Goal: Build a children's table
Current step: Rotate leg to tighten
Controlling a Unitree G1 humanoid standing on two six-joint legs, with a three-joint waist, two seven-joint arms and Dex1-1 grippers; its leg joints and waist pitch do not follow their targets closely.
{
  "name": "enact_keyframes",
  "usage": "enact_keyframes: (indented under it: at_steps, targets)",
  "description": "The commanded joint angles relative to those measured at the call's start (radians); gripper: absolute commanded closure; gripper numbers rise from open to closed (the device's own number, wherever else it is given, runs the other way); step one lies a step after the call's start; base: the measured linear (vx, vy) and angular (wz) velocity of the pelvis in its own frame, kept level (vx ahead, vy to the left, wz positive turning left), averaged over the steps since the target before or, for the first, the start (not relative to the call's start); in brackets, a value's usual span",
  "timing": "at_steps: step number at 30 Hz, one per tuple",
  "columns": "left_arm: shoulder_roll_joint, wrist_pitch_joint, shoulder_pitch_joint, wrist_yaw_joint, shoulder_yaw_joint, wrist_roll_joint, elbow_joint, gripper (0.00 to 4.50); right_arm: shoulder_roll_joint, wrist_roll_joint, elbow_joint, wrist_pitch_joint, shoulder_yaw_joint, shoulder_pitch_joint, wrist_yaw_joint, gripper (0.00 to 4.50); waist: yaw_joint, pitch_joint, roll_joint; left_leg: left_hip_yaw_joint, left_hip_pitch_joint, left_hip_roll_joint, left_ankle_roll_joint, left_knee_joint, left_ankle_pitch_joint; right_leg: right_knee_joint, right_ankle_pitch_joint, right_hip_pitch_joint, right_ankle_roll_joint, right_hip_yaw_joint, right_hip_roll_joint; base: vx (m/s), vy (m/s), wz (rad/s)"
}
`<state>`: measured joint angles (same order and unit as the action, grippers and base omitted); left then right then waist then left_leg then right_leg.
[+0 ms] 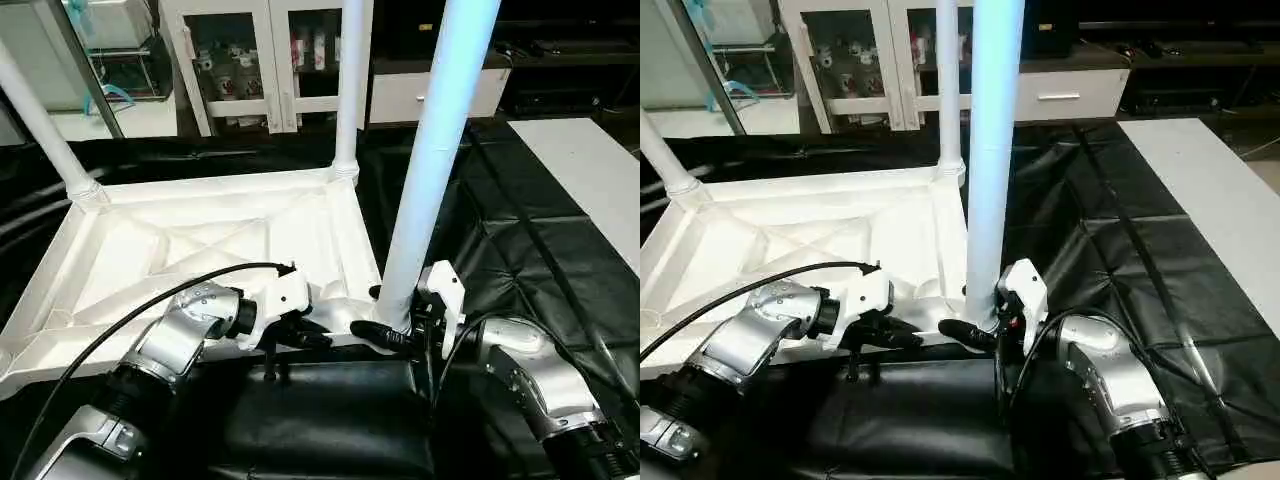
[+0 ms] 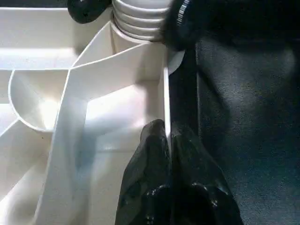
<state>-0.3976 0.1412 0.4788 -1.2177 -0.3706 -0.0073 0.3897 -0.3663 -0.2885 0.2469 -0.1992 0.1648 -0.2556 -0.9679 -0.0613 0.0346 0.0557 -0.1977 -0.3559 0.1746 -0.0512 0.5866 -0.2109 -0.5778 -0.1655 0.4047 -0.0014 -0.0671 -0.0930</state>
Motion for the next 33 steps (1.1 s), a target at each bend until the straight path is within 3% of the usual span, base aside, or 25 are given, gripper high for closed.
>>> enact_keyframes:
  at_steps: [1,10,13,15,17,18,20,21,23,24,26,28,30,32,33]
  targets:
    - [-0.009,0.013,-0.014,-0.02,-0.031,0.005,-0.005,4.5,0.005,-0.015,-0.019,-0.015,0.009,0.01,-0.015,1.49,0.0,-0.052,-0.005,0.024,0.004,0.057,0.051,-0.077,-0.213,0.057,-0.207,-0.049,-0.248,0.043,-0.057,0.0,0.0,0.0]
    - [-0.014,0.022,-0.02,-0.026,-0.033,0.009,-0.006,4.5,0.019,-0.006,-0.026,-0.017,0.01,0.023,0.001,1.81,0.001,-0.053,-0.002,0.024,0.003,0.056,0.053,-0.075,-0.2,0.053,-0.171,-0.051,-0.258,0.042,-0.056,0.0,0.0,0.0]
    - [0.003,0.028,-0.006,0.012,-0.025,0.02,0.023,4.5,0.05,0.05,0.028,0.009,0.005,0.002,0.1,1.83,0.003,-0.05,0.0,0.025,0.005,0.056,0.043,-0.078,-0.227,0.058,-0.216,-0.049,-0.25,0.042,-0.057,0.0,0.0,0.0]
    - [0.023,0.036,0.008,0.055,-0.015,0.028,0.049,4.5,0.079,0.074,0.074,0.016,-0.01,-0.022,0.176,1.83,0.01,-0.044,-0.001,0.027,0.01,0.052,0.015,-0.083,-0.289,0.071,-0.32,-0.046,-0.225,0.041,-0.058,0.0,0.0,0.0]
    - [0.064,0.063,0.039,0.158,0.004,0.05,0.1,4.5,0.128,0.104,0.141,0.025,-0.034,-0.058,0.291,1.83,0.02,-0.041,-0.003,0.029,0.011,0.05,-0.005,-0.085,-0.323,0.077,-0.399,-0.043,-0.2,0.04,-0.058,0.0,0.0,0.0]
    - [0.067,0.065,0.041,0.168,0.005,0.052,0.105,4.5,0.132,0.106,0.147,0.025,-0.036,-0.061,0.301,1.84,0.023,-0.041,-0.002,0.031,0.017,0.048,-0.011,-0.084,-0.34,0.084,-0.443,-0.039,-0.184,0.04,-0.059,0.0,0.0,0.0]
    - [0.188,0.121,0.122,0.447,0.064,0.084,0.215,4.5,0.243,0.15,0.254,-0.001,-0.064,-0.143,0.547,1.84,0.029,-0.037,-0.001,0.035,0.014,0.046,-0.014,-0.084,-0.353,0.087,-0.478,-0.038,-0.169,0.038,-0.059,0.0,0.0,0.0]
    - [0.193,0.123,0.125,0.456,0.066,0.085,0.219,4.5,0.248,0.152,0.258,-0.002,-0.066,-0.146,0.557,1.84,0.039,-0.035,0.002,0.036,0.021,0.045,-0.031,-0.084,-0.384,0.092,-0.521,-0.027,-0.161,0.035,-0.056,-0.06,0.017,-0.01]
    - [0.26,0.179,0.167,0.572,0.097,0.081,0.268,4.5,0.314,0.15,0.338,-0.005,-0.104,-0.207,0.699,1.85,0.04,-0.038,-0.007,0.04,0.018,0.041,-0.022,-0.082,-0.39,0.098,-0.56,-0.034,-0.128,0.031,-0.059,-0.058,0.028,-0.03]
    - [0.284,0.198,0.183,0.618,0.108,0.082,0.289,4.5,0.337,0.143,0.369,-0.003,-0.12,-0.231,0.743,1.85,0.041,-0.036,-0.001,0.04,0.02,0.04,-0.016,-0.082,-0.388,0.102,-0.576,-0.028,-0.124,0.031,-0.061,0.0,0.0,0.0]
    - [0.307,0.206,0.201,0.668,0.118,0.086,0.313,4.5,0.358,0.135,0.403,0.006,-0.137,-0.257,0.784,1.85,0.042,-0.039,-0.002,0.041,0.016,0.039,-0.005,-0.082,-0.382,0.104,-0.558,-0.032,-0.117,0.028,-0.058,0.0,0.0,0.0]
    - [0.363,0.172,0.249,0.81,0.131,0.11,0.386,4.5,0.405,0.106,0.504,0.042,-0.195,-0.334,0.896,1.85,0.041,-0.043,-0.009,0.036,0.014,0.039,0.012,-0.081,-0.352,0.103,-0.506,-0.032,-0.131,0.03,-0.057,0.0,0.0,0.0]
    - [0.384,0.151,0.261,0.842,0.127,0.119,0.405,4.5,0.41,0.12,0.537,0.062,-0.198,-0.358,0.929,1.85,0.033,-0.048,-0.008,0.032,0.014,0.039,0.023,-0.077,-0.313,0.1,-0.444,-0.032,-0.151,0.033,-0.059,0.0,0.0,0.0]
    - [0.39,0.126,0.261,0.829,0.118,0.134,0.414,4.5,0.415,0.14,0.558,0.076,-0.205,-0.369,0.936,1.85,0.03,-0.05,-0.009,0.03,0.0,0.04,0.044,-0.077,-0.257,0.087,-0.354,-0.042,-0.174,0.035,-0.059,0.0,0.0,0.0]
    - [0.392,0.119,0.262,0.827,0.117,0.137,0.419,4.5,0.419,0.145,0.567,0.08,-0.212,-0.374,0.941,1.85,0.028,-0.052,-0.009,0.028,0.002,0.04,0.059,-0.074,-0.239,0.084,-0.329,-0.041,-0.186,0.035,-0.059,0.0,0.0,0.0]
